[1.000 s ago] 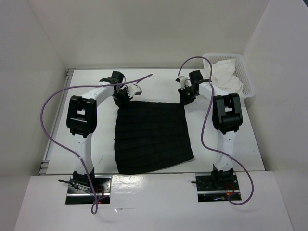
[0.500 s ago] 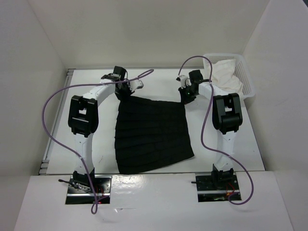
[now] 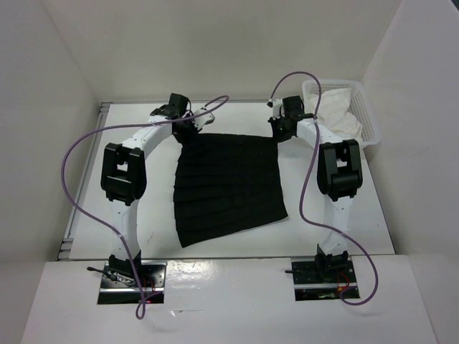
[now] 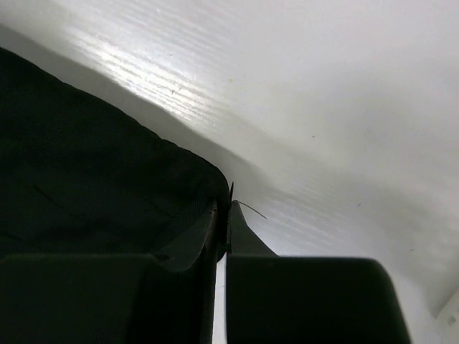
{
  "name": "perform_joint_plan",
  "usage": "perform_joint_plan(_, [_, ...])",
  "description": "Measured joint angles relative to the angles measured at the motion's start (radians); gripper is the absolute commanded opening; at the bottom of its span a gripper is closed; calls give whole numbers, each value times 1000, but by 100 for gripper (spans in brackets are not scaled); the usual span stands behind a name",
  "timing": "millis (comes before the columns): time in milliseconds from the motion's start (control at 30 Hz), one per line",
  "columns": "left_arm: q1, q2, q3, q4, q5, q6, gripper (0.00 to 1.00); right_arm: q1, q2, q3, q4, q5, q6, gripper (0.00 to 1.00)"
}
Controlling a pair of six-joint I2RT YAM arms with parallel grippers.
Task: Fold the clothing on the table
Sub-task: Fold the skirt
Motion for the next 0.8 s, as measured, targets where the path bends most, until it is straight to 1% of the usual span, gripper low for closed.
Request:
perform_joint_plan(167, [-1, -28, -17, 13, -10, -12, 0, 15, -34, -5, 40, 57, 27, 0])
perform_joint_plan(567, [11, -64, 37, 75, -56, -73, 0, 59, -107, -6, 142, 220, 82, 0])
perform_joint_plan(800, [16, -130, 39, 76, -52, -83, 0, 79, -177, -60, 189, 254, 83, 0])
